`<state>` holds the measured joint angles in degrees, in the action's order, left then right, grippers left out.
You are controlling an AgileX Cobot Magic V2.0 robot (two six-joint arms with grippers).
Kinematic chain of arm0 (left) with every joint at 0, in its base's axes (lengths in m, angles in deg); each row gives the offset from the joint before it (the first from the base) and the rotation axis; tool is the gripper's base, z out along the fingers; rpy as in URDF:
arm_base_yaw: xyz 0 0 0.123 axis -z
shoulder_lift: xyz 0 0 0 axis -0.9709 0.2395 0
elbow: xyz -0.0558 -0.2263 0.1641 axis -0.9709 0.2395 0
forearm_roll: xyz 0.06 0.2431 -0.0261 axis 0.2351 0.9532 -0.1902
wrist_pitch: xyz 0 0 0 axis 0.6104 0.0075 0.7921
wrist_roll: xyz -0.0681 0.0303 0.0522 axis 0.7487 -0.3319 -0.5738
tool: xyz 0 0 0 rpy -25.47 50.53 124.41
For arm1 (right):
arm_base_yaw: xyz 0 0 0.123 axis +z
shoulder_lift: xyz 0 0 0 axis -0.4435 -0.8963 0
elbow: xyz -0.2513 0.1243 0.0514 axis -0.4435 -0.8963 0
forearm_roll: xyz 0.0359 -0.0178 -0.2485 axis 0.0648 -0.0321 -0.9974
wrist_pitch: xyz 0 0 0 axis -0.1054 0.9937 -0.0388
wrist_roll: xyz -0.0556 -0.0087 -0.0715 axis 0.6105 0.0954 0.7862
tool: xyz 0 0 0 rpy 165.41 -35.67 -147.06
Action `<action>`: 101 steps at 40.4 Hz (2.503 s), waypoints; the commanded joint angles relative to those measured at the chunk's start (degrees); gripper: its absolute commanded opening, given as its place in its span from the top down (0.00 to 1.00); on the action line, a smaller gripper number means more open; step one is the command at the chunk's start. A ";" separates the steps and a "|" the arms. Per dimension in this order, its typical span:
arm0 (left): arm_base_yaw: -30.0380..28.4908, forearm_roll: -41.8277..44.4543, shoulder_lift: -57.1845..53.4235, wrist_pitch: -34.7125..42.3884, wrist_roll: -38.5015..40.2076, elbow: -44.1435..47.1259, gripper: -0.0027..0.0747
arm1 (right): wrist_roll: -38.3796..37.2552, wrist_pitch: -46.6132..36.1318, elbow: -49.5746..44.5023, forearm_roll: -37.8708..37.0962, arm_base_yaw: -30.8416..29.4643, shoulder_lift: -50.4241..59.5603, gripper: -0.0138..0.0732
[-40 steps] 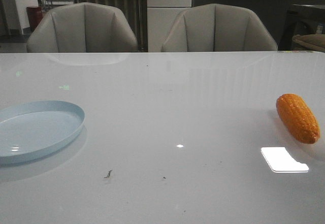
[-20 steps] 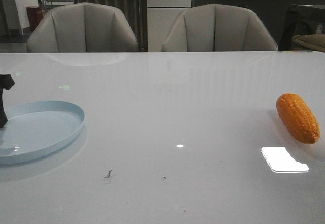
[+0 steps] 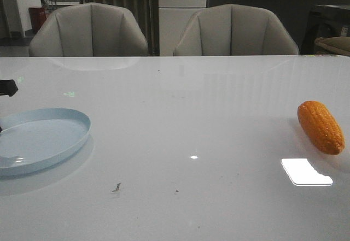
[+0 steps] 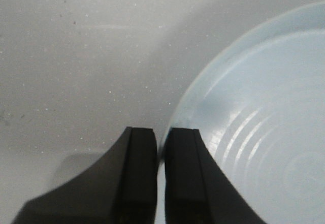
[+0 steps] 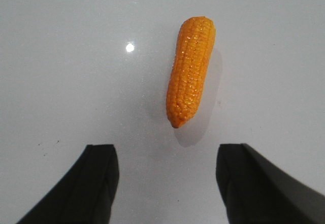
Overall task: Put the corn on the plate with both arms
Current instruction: 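Grasp the rim of the light blue plate with the left gripper and lift, then carry the plate toward the table center and lower it with the left gripper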
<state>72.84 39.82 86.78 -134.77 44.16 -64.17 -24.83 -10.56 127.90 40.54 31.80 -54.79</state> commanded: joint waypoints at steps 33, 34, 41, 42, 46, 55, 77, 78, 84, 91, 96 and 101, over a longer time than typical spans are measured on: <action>6.11 -24.30 -1.43 -22.72 0.51 -33.86 0.85 | 0.16 -5.60 1.72 0.18 -0.02 0.49 0.24; 6.67 -26.15 -1.43 -22.60 0.51 -34.35 0.85 | 0.16 -5.60 1.72 0.18 -0.02 0.49 0.24; 11.48 -38.01 -1.43 -18.59 0.51 -34.79 0.85 | 0.16 -5.60 1.72 0.18 -0.02 0.49 0.24; 12.33 -38.29 -1.43 -17.34 0.51 -34.79 0.85 | 0.16 -5.60 1.72 0.18 -0.02 0.49 0.24; 15.22 -37.35 -1.30 -12.96 0.51 -34.79 0.85 | 0.16 -5.60 1.72 0.18 -0.02 0.49 0.24; 19.50 -28.90 0.70 -13.56 0.51 -34.79 0.85 | 0.16 -5.60 1.72 0.18 -0.02 0.49 0.24; 21.56 -25.95 10.51 -17.28 0.51 -34.79 0.81 | 0.16 -5.60 1.72 0.24 -0.02 0.49 0.24; 21.56 -25.82 10.50 -17.28 0.51 -34.79 0.80 | 0.16 -5.60 1.72 0.24 -0.02 0.49 0.24; 21.81 -22.58 11.68 -17.05 0.51 -34.79 0.68 | 0.16 -6.13 1.72 0.24 -0.02 0.49 0.24; 21.85 -21.25 13.74 -17.76 0.51 -34.79 0.60 | 0.16 -6.77 1.72 0.24 -0.02 0.49 0.24; 21.85 -19.50 14.14 -17.93 0.51 -34.79 0.60 | 0.16 -6.77 1.72 0.24 -0.02 0.49 0.24; 21.74 -15.92 13.79 -18.62 0.51 -35.41 0.60 | 0.16 -6.89 1.72 0.24 -0.02 0.49 0.24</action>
<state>94.15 23.51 104.60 -152.63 44.16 -97.38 -24.80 -13.14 127.90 40.54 31.80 -54.79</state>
